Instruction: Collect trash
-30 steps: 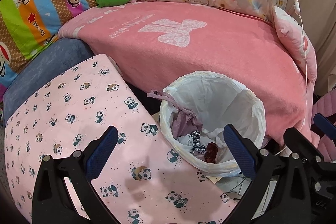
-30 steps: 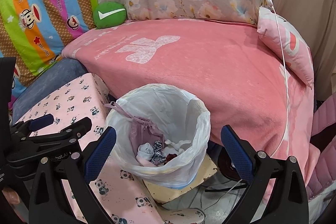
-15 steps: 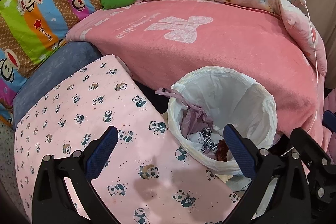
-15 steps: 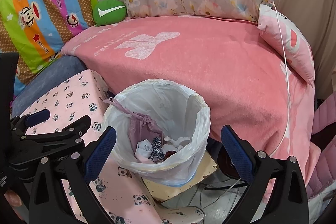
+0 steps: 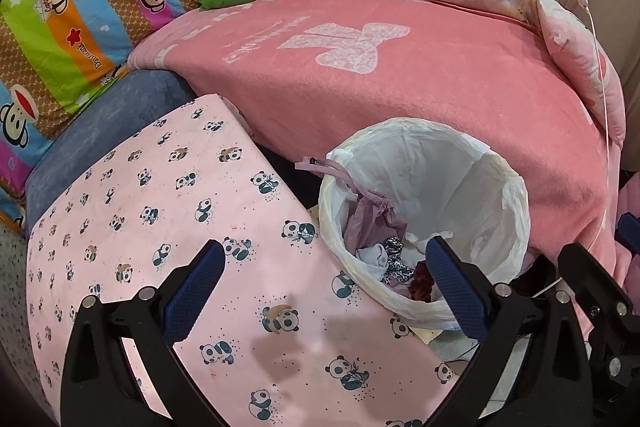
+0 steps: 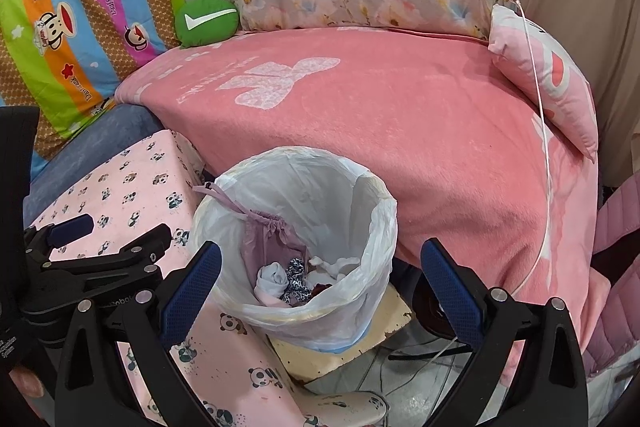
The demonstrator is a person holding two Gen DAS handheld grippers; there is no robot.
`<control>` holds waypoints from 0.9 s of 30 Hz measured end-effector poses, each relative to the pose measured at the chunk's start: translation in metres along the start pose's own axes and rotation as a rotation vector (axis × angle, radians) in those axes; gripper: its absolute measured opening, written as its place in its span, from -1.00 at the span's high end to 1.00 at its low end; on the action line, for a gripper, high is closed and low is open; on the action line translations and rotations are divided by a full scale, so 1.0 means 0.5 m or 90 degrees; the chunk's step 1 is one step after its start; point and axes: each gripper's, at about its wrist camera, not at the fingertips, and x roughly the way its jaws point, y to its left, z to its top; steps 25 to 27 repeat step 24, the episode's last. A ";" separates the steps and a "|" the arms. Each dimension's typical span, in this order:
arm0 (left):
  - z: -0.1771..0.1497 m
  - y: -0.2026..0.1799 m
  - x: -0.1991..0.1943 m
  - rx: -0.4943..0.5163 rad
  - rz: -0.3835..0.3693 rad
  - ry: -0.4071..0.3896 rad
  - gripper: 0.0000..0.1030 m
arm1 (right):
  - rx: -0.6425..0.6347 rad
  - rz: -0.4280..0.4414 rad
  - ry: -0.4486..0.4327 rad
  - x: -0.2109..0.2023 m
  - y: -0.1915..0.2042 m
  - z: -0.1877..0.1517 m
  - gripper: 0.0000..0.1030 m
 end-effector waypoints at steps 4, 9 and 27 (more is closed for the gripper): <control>0.000 -0.002 0.001 0.001 -0.001 0.002 -0.87 | 0.001 -0.001 -0.001 0.000 -0.002 -0.003 -0.91; -0.001 -0.005 -0.002 0.009 -0.002 0.000 -0.87 | 0.002 -0.001 -0.001 0.000 -0.003 -0.004 -0.91; -0.004 -0.004 -0.009 0.014 -0.010 -0.016 -0.87 | 0.006 -0.002 -0.002 -0.005 -0.016 -0.010 -0.91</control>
